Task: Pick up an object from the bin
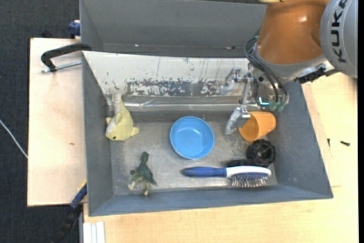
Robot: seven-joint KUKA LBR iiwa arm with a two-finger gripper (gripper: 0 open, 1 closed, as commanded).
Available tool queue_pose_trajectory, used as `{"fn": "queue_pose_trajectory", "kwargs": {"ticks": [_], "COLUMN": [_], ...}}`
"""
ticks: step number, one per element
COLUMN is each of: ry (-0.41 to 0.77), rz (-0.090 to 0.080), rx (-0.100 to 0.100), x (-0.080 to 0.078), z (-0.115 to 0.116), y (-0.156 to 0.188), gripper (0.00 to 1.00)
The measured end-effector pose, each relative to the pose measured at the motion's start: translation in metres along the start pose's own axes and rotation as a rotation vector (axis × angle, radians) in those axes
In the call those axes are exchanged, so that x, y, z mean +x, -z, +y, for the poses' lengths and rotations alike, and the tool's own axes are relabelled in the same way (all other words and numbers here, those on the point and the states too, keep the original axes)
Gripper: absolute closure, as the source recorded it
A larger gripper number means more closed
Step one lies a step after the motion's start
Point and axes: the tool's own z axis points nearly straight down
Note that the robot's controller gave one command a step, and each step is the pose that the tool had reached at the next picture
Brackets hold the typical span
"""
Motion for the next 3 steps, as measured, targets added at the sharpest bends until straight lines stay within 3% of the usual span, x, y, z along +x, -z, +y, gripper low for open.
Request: {"fn": "queue_pose_trajectory", "kwargs": {"ticks": [1, 2, 3], "ry": [-0.006, -0.006, -0.01], "rz": [0.001, -0.009, -0.019], "rx": [0.0, 0.0, -0.001], "x": [0.002, -0.001, -0.012], "z": [0.004, 0.004, 0.013], "y": [-0.121, -0.115, -0.065], "gripper": [0.0, 1.0, 1.0]}}
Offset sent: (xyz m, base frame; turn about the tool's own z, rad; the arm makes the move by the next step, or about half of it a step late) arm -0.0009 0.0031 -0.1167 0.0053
